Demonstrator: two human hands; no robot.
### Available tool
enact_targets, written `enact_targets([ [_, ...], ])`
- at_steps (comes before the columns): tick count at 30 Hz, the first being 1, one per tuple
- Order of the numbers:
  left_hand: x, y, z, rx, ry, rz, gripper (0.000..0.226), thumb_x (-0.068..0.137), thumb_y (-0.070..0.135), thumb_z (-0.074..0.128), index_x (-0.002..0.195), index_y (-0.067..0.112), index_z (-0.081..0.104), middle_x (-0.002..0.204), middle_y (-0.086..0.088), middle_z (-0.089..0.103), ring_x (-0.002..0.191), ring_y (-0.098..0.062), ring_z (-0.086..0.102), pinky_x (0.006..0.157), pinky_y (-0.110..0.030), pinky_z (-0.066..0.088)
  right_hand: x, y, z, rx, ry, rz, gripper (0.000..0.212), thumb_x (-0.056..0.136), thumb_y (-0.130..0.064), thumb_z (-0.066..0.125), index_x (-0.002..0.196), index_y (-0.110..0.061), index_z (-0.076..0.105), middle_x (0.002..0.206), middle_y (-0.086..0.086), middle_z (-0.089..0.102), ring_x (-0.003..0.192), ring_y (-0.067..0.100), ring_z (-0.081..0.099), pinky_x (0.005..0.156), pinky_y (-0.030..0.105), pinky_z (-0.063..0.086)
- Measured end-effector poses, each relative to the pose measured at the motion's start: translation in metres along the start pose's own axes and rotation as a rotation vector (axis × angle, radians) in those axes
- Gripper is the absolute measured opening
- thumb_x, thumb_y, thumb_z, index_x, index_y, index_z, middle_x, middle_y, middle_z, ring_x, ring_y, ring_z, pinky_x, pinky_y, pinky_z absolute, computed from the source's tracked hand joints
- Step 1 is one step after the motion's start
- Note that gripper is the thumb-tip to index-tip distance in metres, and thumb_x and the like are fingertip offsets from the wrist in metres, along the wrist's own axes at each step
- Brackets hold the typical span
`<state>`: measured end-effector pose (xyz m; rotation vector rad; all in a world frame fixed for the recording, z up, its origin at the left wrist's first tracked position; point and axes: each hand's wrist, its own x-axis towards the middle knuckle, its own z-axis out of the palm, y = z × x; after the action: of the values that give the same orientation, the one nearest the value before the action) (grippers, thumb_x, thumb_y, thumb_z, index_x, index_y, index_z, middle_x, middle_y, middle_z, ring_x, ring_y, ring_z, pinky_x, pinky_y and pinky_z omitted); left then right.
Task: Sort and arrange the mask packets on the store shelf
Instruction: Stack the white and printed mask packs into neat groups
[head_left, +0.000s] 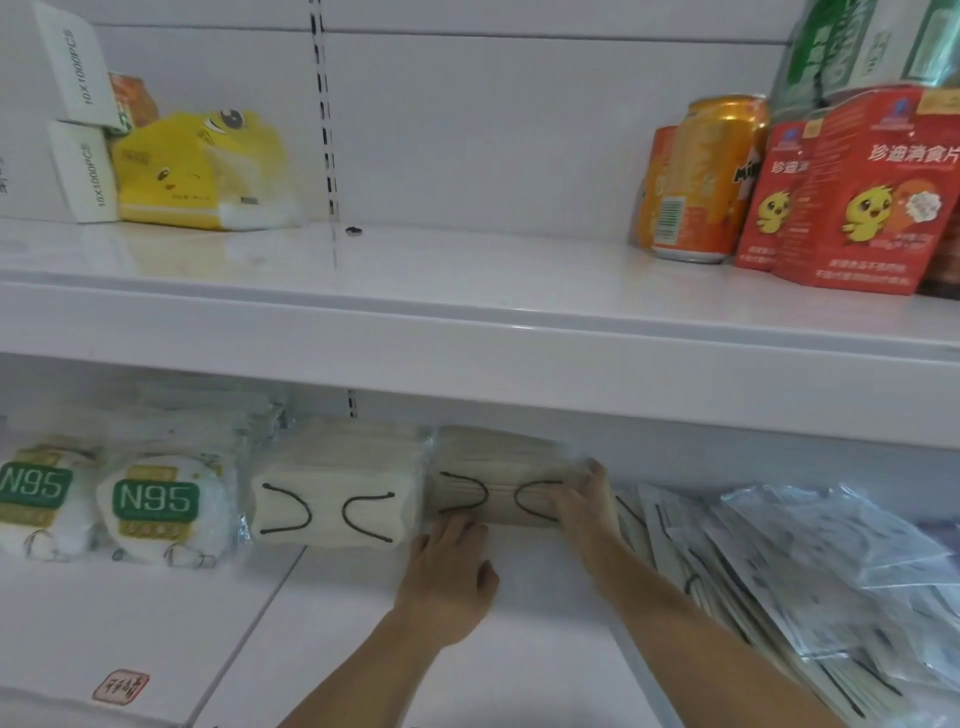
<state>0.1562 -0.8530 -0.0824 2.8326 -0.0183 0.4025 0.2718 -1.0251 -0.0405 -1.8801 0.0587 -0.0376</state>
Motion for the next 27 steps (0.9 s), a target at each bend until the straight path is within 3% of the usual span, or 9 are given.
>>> enact_targets([
  [3,0.000,-0.001,0.000,0.010,-0.013,-0.017,0.050,0.083,0.043,0.032,0.121,0.022,0.057,0.128,0.004,0.050,0.121,-0.020,0.050,0.092,-0.036,0.042,-0.020,-0.004,-0.027,0.003,0.015,-0.082,0.075,0.089,-0.015,0.066,0.155,-0.015,0.029,0.137,0.001,0.051,0.130,0.024,0.053,0.104,0.037,0.047],
  [7,0.001,-0.001,0.000,-0.017,-0.011,-0.022,0.055,0.082,0.045,0.029,0.123,0.022,0.056,0.131,0.005,0.048,0.125,-0.018,0.048,0.095,-0.036,0.041,-0.056,0.016,-0.082,-0.204,0.055,-0.260,0.063,0.088,-0.012,0.071,0.146,-0.019,0.047,0.138,0.000,0.057,0.127,0.017,0.056,0.109,0.043,0.047],
  [11,0.002,-0.002,0.003,-0.034,-0.002,-0.020,0.059,0.080,0.047,0.026,0.124,0.024,0.058,0.128,0.009,0.049,0.124,-0.014,0.046,0.093,-0.035,0.038,-0.102,0.049,-0.118,-0.733,0.179,-0.449,0.084,0.068,-0.050,0.077,0.138,-0.009,0.054,0.132,0.008,0.062,0.118,0.035,0.060,0.099,0.045,0.051],
  [14,0.005,0.010,0.006,-0.040,-0.027,0.029,0.054,0.085,0.041,0.028,0.125,0.028,0.062,0.128,0.013,0.050,0.126,-0.014,0.048,0.091,-0.036,0.036,-0.120,0.067,-0.116,-0.971,0.176,-0.343,0.106,0.059,-0.071,0.061,0.142,-0.006,0.051,0.137,0.013,0.060,0.125,0.038,0.057,0.100,0.052,0.052],
  [17,0.007,0.058,0.004,-0.090,-0.197,0.117,0.045,0.098,0.037,0.039,0.140,0.031,0.050,0.143,0.015,0.042,0.137,-0.011,0.035,0.104,-0.035,0.030,-0.122,0.072,-0.117,-0.905,0.215,-0.290,0.096,0.066,-0.070,0.058,0.142,-0.012,0.051,0.138,0.007,0.059,0.128,0.033,0.054,0.101,0.049,0.050],
  [20,0.008,0.126,0.009,-0.216,-0.300,0.138,0.041,0.098,0.041,0.040,0.138,0.032,0.047,0.142,0.013,0.045,0.135,-0.014,0.034,0.104,-0.037,0.031,-0.123,0.073,-0.129,-0.783,0.264,-0.348,0.057,0.073,-0.056,0.060,0.117,-0.020,0.062,0.118,-0.003,0.064,0.114,0.027,0.059,0.091,0.043,0.051],
  [23,0.018,0.172,0.011,-0.355,-0.256,-0.081,0.034,0.093,0.040,0.044,0.120,0.022,0.053,0.128,-0.001,0.060,0.121,-0.028,0.050,0.099,-0.040,0.042,-0.126,0.071,-0.143,-0.705,0.259,-0.336,0.023,0.081,-0.041,0.052,0.098,-0.026,0.058,0.099,-0.009,0.064,0.103,0.025,0.060,0.086,0.036,0.047],
  [25,0.031,0.189,0.013,-0.547,-0.239,-0.275,0.044,0.093,0.041,0.049,0.126,0.012,0.053,0.127,-0.011,0.062,0.118,-0.035,0.055,0.100,-0.040,0.046,-0.126,0.073,-0.148,-0.586,0.199,-0.229,0.037,0.085,-0.034,0.047,0.117,-0.024,0.062,0.116,-0.007,0.067,0.114,0.023,0.059,0.097,0.033,0.045],
  [27,0.044,0.200,0.009,-0.837,-0.269,-0.438,0.069,0.084,0.048,0.059,0.136,0.005,0.045,0.132,-0.021,0.059,0.119,-0.039,0.057,0.101,-0.041,0.047,-0.130,0.067,-0.152,-0.415,0.183,-0.104,0.059,0.084,-0.033,0.043,0.140,-0.020,0.056,0.138,-0.005,0.060,0.130,0.018,0.052,0.108,0.032,0.040],
])
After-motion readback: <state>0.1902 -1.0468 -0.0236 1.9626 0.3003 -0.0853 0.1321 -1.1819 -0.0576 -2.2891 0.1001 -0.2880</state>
